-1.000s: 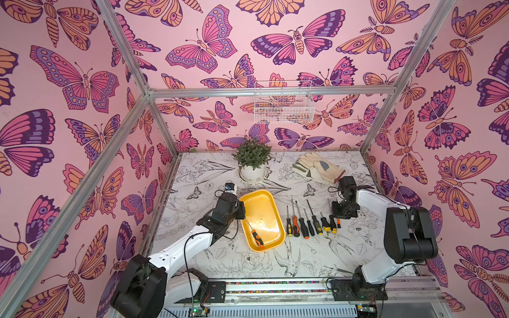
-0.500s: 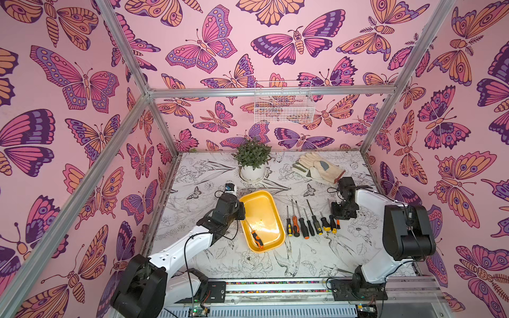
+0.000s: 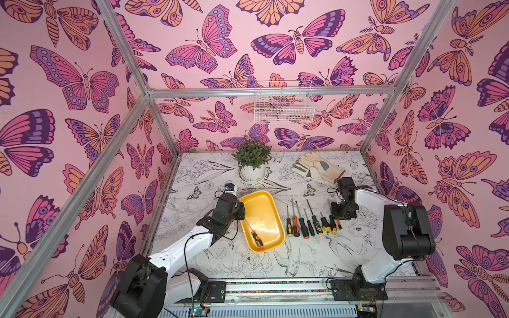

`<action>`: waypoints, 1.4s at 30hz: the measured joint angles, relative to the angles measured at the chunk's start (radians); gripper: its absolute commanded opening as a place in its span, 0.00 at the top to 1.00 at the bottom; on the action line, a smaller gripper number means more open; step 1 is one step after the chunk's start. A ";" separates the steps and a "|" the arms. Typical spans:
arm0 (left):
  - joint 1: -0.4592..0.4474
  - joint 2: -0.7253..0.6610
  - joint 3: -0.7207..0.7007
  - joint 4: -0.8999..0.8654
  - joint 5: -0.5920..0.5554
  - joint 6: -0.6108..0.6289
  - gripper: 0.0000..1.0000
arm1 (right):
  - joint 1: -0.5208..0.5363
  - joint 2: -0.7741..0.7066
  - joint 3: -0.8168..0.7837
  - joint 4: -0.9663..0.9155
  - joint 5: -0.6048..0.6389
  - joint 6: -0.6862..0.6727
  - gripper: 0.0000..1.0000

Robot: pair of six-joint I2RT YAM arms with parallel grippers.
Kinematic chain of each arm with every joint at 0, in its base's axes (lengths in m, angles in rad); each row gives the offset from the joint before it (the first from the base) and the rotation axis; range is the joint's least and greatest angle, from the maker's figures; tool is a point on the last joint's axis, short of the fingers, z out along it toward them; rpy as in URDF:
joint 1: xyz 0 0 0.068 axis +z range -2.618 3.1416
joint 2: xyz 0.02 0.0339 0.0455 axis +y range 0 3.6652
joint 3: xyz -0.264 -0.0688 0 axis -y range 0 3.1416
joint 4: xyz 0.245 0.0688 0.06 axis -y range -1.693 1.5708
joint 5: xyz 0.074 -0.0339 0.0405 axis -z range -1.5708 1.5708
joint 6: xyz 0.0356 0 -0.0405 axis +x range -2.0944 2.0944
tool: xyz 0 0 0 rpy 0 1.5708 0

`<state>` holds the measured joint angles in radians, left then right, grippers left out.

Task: Take out the screwdriver from the storage box
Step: Place the screwdriver at the center of the board.

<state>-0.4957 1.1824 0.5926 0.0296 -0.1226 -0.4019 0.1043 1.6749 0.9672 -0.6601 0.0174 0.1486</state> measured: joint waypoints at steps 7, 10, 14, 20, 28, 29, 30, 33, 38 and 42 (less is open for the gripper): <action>0.000 0.000 0.000 0.000 0.000 0.000 1.00 | 0.000 -0.001 0.000 0.006 0.002 0.000 0.70; 0.000 0.000 0.000 0.000 0.000 0.000 1.00 | 0.000 -0.012 -0.002 0.006 0.006 0.000 0.70; 0.000 0.000 0.000 0.000 0.000 0.000 1.00 | 0.000 -0.047 -0.002 0.006 0.012 0.004 0.70; 0.000 0.000 0.000 0.000 0.000 0.000 1.00 | 0.000 -0.145 -0.003 0.005 0.011 0.012 0.69; 0.000 0.000 0.000 0.000 0.000 0.000 1.00 | 0.044 -0.361 -0.018 -0.015 -0.046 0.058 0.62; 0.000 0.000 0.000 0.000 0.000 0.000 1.00 | 0.072 -0.395 -0.023 -0.017 -0.055 0.071 0.60; 0.000 0.000 0.000 0.000 0.000 0.000 1.00 | 0.101 -0.426 -0.028 -0.016 -0.067 0.082 0.57; 0.000 0.000 0.000 0.000 0.000 0.000 1.00 | 0.183 -0.507 -0.045 -0.005 -0.134 0.117 0.55; 0.000 0.000 0.000 0.000 0.000 0.000 1.00 | 0.309 -0.552 -0.048 0.016 -0.194 0.147 0.53; 0.000 0.000 0.000 0.000 0.000 0.000 1.00 | 0.413 -0.570 -0.048 0.034 -0.221 0.162 0.52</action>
<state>-0.4957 1.1824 0.5926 0.0292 -0.1226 -0.4019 0.5171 1.1053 0.9195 -0.6258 -0.2039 0.3107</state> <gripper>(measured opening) 0.118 0.478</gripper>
